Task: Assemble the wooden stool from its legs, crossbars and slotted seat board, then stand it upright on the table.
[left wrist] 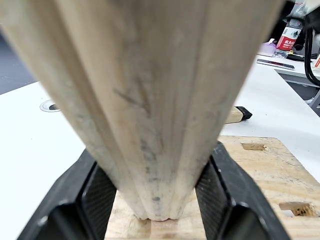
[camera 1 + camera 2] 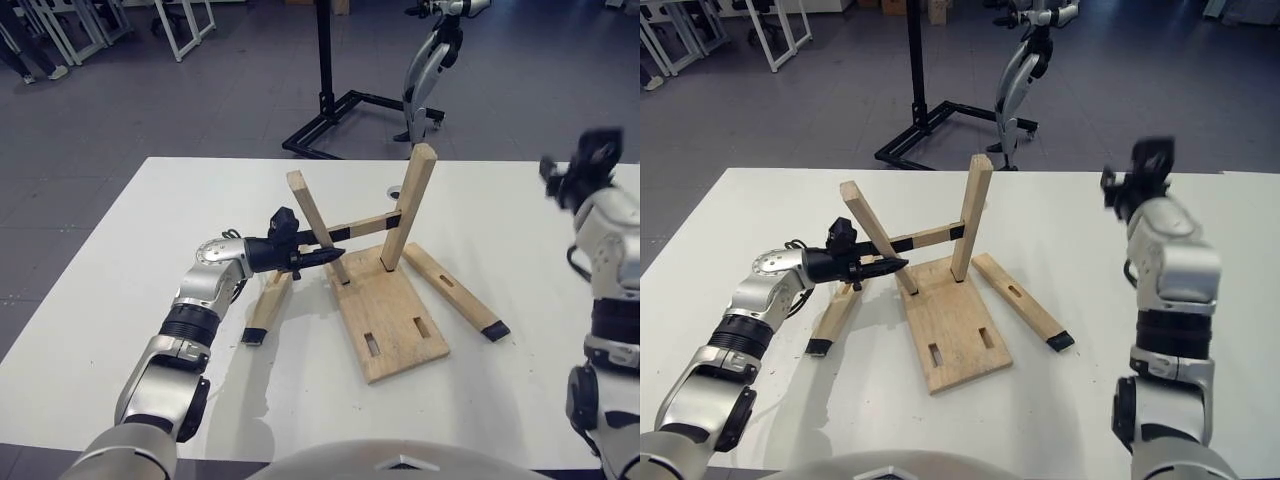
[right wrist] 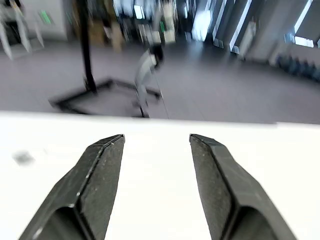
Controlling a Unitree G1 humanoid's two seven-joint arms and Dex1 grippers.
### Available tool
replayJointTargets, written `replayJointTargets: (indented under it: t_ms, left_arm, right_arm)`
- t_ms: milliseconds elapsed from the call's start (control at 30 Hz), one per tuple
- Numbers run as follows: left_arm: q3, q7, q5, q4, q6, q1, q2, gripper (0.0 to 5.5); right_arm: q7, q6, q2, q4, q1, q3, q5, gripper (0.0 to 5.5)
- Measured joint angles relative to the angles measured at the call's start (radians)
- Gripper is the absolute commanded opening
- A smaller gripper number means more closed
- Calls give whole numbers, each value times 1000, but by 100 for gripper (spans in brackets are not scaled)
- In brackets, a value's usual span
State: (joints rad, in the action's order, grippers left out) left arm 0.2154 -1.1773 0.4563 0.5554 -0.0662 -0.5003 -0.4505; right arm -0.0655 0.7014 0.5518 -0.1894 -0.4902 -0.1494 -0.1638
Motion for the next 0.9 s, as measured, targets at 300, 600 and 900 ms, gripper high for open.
replayJointTargets:
  t_ms: [300,600,900]
  left_arm:
    - [-30,-27,33,9,6,17,-58,204]
    - [25,-46,-5,84,52,-57,-43,204]
    - [26,-186,-49,282,224,-166,38,204]
  right_arm:
    - [-157,153,-295,385,-22,283,-135,238]
    - [-512,288,-19,530,59,261,-278,238]
    - [-992,208,212,505,44,378,-367,238]
